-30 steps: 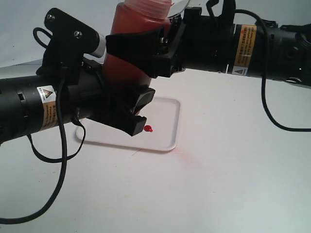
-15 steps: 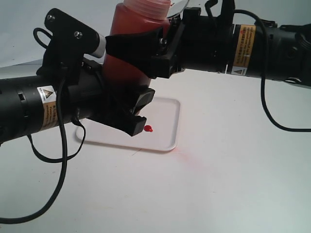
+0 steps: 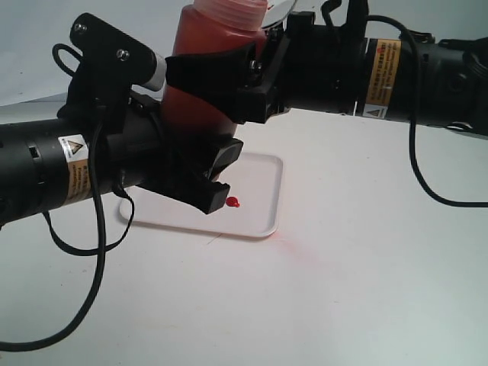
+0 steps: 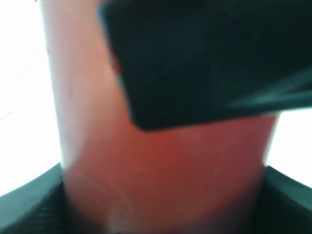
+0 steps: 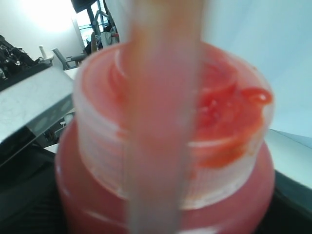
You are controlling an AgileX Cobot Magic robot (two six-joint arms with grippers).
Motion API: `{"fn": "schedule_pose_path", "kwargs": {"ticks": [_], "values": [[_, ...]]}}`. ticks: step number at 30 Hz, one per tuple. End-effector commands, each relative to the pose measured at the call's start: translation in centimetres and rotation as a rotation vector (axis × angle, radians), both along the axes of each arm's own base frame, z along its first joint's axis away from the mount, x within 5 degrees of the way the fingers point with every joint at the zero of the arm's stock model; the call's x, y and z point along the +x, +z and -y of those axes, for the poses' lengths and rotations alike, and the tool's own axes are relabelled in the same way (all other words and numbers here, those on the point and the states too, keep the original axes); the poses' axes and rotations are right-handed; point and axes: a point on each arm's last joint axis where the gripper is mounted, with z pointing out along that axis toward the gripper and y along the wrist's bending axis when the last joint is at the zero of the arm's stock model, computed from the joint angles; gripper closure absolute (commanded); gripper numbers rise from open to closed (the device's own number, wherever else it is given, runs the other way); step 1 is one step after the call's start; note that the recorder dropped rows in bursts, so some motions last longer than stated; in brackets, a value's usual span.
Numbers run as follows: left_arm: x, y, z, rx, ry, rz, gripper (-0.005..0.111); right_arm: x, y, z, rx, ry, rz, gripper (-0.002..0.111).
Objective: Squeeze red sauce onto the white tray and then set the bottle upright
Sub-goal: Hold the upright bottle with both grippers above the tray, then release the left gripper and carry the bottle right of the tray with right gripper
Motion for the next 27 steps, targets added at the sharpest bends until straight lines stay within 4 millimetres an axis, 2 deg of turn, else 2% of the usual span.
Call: {"fn": "schedule_pose_path", "kwargs": {"ticks": [1, 4, 8, 12, 14, 20, 27], "values": [[-0.1, 0.9, 0.0, -0.016, -0.005, 0.026, 0.088, 0.1, -0.2, 0.0, -0.013, -0.027, 0.003, 0.108], [-0.1, 0.9, 0.0, -0.017, -0.011, 0.023, 0.068, 0.1, -0.2, 0.0, -0.013, -0.027, 0.003, 0.108], [-0.1, 0.9, 0.0, -0.017, -0.011, 0.023, 0.032, 0.2, -0.2, 0.0, -0.016, -0.039, 0.013, 0.108], [-0.1, 0.9, 0.0, -0.017, -0.011, 0.023, 0.013, 0.4, 0.0, 0.1, -0.001, -0.062, 0.010, 0.108], [-0.1, 0.8, 0.0, -0.016, -0.011, 0.021, 0.010, 0.4, 0.0, 0.1, -0.003, -0.063, 0.019, 0.108], [-0.1, 0.8, 0.0, -0.015, -0.011, 0.020, 0.010, 0.9, -0.4, 0.5, -0.073, -0.129, 0.058, 0.108], [-0.5, -0.2, -0.2, 0.009, -0.027, -0.001, 0.010, 2.3, -1.5, 2.2, -0.236, -0.246, 0.091, 0.108]]}}
